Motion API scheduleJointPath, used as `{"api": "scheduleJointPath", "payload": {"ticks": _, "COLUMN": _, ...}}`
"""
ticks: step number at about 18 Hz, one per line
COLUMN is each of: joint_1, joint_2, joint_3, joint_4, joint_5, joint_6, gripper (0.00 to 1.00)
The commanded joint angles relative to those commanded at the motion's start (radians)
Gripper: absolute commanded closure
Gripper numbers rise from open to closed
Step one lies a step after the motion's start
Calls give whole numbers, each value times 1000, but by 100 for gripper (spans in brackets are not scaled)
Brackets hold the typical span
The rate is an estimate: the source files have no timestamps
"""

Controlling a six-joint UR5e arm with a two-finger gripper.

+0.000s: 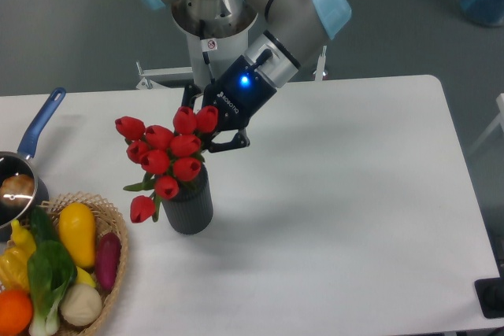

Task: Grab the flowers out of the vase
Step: 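Lift the gripped tulips straight up out of the grey vase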

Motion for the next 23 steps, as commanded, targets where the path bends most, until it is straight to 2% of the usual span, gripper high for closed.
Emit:
{"api": "scheduleJointPath", "payload": {"ticks": 14, "joint_1": 97, "joint_2": 14, "joint_3": 64, "joint_4": 2, "joint_5": -189, "joint_6": -117, "gripper": 100}}
{"api": "scheduleJointPath", "payload": {"ticks": 23, "joint_1": 146, "joint_2": 11, "joint_3": 97, "joint_4": 11, "joint_5": -204, "joint_6": -128, "gripper": 100}}
